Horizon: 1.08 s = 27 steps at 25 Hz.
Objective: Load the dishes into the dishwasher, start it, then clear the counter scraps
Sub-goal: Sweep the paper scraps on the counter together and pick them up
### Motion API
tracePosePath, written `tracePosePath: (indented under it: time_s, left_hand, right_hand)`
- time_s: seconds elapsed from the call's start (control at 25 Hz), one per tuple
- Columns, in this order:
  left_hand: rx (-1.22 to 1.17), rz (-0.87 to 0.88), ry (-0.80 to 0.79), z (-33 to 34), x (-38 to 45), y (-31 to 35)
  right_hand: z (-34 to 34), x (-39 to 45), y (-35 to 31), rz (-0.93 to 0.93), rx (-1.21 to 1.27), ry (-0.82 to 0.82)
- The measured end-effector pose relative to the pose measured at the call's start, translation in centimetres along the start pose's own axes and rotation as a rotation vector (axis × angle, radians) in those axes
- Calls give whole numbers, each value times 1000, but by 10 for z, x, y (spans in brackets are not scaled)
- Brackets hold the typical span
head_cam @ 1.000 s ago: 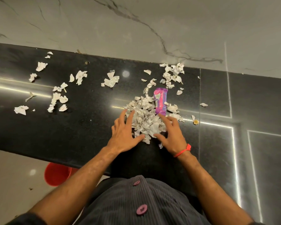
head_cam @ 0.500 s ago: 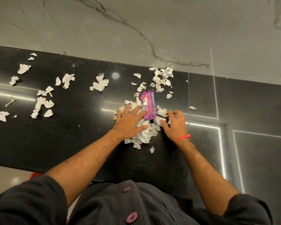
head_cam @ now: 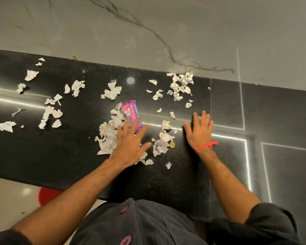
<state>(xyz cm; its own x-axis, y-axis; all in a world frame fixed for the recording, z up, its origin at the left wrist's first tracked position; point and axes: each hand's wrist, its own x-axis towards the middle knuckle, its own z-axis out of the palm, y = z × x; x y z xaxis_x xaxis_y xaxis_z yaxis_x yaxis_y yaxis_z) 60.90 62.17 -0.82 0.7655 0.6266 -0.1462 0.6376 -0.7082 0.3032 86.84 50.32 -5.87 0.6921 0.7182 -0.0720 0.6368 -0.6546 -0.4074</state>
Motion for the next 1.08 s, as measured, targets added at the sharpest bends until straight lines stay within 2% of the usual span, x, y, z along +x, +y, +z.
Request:
tracePosePath:
  time_s: [0.08,0.16,0.2,0.32,0.44,0.56,0.72,0.88,1.0,1.08]
  left_hand:
    - [36,180,-73,12,5,41]
    - [180,333,-145,25,10,65]
    - [267,355,-162,28,11,66]
    - [354,238,-183,25,10,42]
    - [317,144,-214,15,10,24]
    - [255,114,-250,14,13,26]
    - [255,144,-171,23,5,15]
    - [179,126,-143,17,7,15]
    - [-108,55,35,1,24,10]
    - [-179,43,134,-9,45,0]
  right_hand:
    - [13,-10,-29,-118,86,-5]
    - [8,-4,-38,-123,343,79]
    - [2,4,-35,-104,433,116]
    - [-21,45,-18,-120,322,117]
    - [-30,95,-10,-139,127,-15]
    - [-32,145,-14,-163,51,-64]
    - [-21,178,-46,-271,44,-118]
    - [10,132,-70,-441,-139,-173]
    - [16,76,-73,-656,64,-120]
    - [5,67,-60,-700,231,6]
